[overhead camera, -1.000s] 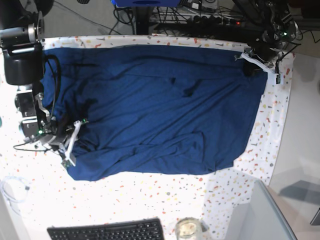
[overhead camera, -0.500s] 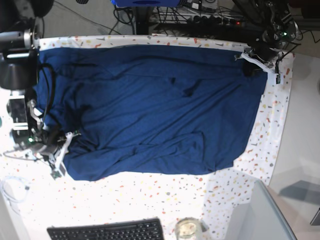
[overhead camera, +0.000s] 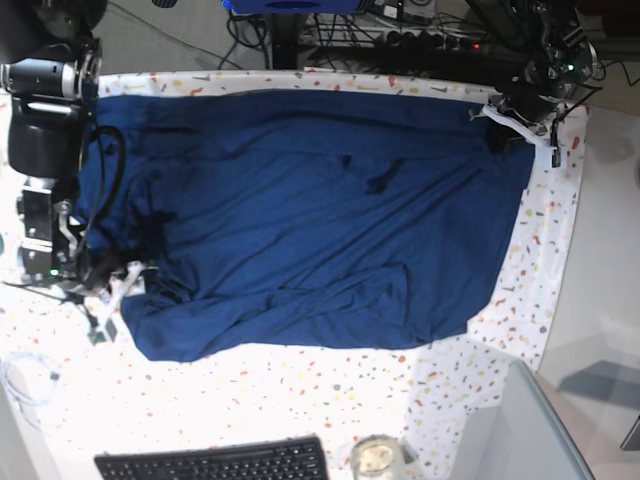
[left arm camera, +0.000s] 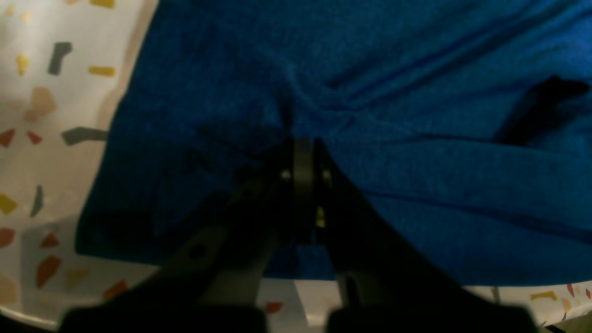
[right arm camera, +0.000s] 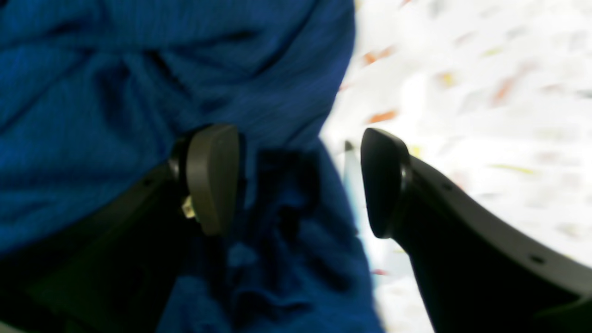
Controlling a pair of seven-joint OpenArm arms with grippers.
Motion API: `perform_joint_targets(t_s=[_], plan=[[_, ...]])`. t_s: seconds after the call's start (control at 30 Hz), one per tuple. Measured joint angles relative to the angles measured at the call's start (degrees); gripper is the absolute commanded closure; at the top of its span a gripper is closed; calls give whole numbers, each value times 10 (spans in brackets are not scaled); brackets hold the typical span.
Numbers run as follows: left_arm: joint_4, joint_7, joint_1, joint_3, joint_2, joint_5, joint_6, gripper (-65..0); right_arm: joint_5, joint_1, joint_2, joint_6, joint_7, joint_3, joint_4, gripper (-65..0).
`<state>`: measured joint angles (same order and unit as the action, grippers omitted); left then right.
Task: Layout the t-shirt on the table in an organized manner, then fold the t-shirt properly
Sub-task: 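Drag the held fabric with the right gripper out to the shirt edge, then grasp the shirt edge corners with both grippers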
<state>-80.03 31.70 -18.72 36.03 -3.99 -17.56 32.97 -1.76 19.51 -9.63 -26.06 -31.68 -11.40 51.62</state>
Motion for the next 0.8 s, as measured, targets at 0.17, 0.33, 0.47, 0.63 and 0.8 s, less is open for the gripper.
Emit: perform_joint_targets(t_s=[0.17, 0.33, 0.47, 0.63, 0.8], plan=[[0, 0, 0, 0, 0, 0, -1, 0, 1, 24, 0, 0, 7, 0, -47, -371], [0, 0, 0, 0, 0, 0, 0, 0, 0, 28, -1, 0, 29, 0, -50, -69], [5, 0, 0, 0, 0, 0, 0, 0, 2, 34, -3, 0, 26, 0, -51, -21], [16, -1, 0, 10, 0, 0, 1, 0, 1, 39, -5, 0, 14, -1, -48, 0], [16, -2, 0, 40, -1, 0, 0, 0, 1, 38, -1, 1, 7, -16, -48, -120]])
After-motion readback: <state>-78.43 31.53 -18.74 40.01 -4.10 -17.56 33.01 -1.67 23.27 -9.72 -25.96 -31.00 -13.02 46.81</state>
